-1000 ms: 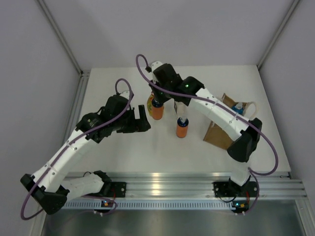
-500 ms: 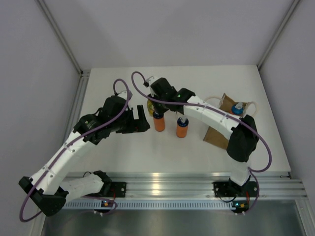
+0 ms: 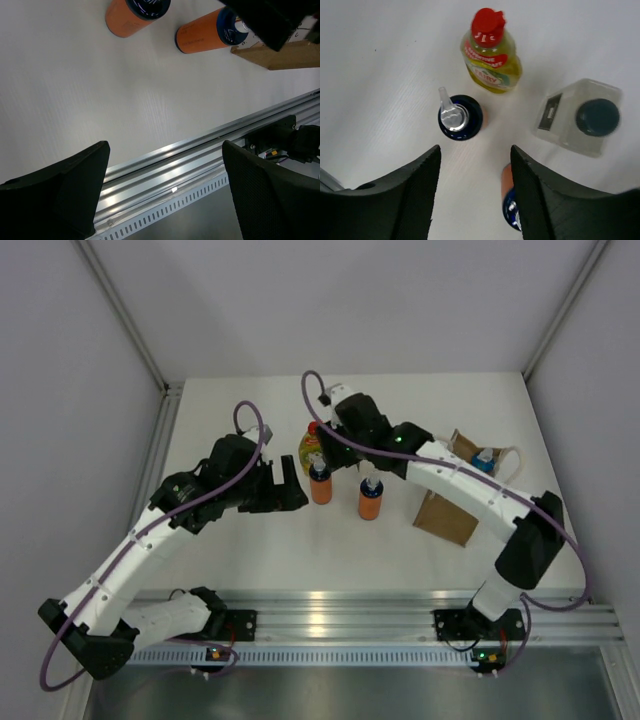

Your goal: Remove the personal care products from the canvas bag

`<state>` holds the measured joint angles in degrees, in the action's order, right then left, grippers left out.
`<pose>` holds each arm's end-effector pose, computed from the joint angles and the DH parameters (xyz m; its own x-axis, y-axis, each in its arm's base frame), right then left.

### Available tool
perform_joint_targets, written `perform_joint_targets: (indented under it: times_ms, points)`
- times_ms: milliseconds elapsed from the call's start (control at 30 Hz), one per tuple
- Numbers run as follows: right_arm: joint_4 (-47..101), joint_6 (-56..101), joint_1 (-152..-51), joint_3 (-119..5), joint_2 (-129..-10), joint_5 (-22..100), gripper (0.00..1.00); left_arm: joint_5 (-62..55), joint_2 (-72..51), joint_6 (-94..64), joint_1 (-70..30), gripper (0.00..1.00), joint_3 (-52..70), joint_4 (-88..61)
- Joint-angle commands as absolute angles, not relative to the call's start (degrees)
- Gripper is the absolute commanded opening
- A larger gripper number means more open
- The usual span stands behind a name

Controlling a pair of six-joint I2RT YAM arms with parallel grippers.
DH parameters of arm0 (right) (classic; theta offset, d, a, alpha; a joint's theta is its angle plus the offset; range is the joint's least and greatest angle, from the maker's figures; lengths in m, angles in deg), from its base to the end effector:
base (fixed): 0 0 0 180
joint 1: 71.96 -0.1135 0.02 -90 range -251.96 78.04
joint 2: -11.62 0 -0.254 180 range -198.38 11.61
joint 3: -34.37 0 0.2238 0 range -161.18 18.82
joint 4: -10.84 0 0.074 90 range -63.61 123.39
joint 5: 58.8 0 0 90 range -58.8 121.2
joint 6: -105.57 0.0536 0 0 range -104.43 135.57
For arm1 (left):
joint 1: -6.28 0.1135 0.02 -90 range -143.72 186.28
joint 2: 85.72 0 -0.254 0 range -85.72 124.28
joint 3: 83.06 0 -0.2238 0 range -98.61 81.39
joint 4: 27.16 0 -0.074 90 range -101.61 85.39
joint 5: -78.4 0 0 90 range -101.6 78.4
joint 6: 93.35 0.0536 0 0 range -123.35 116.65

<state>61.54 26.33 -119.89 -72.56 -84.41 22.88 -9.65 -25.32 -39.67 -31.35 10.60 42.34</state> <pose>0.2497 0.2650 0.3271 -0.5446 -0.3276 -0.7721 -0.5683 0.8211 0.0524 0.1480 -0.1164 0.3443 -0.8127 -0.1209 -0.5700 0.1841 0.8748 -0.4481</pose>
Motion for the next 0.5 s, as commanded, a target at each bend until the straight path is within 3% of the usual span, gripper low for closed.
perform_joint_targets:
  times_ms: [0,200,467]
  points:
    - [59.2,31.0,-115.4,-70.7,-73.1,21.6,0.58,-7.2,-25.4,-39.4,-31.6,0.98,9.1,40.1]
    - [68.5,35.2,-102.2,-65.6,-61.7,20.7,0.57,-7.6,-25.8,-39.1,-31.6,0.98,10.0,40.1]
    - [81.5,37.7,-79.7,-62.6,-58.8,14.5,0.52,-11.0,-24.7,-39.5,-31.6,0.98,9.1,40.2]
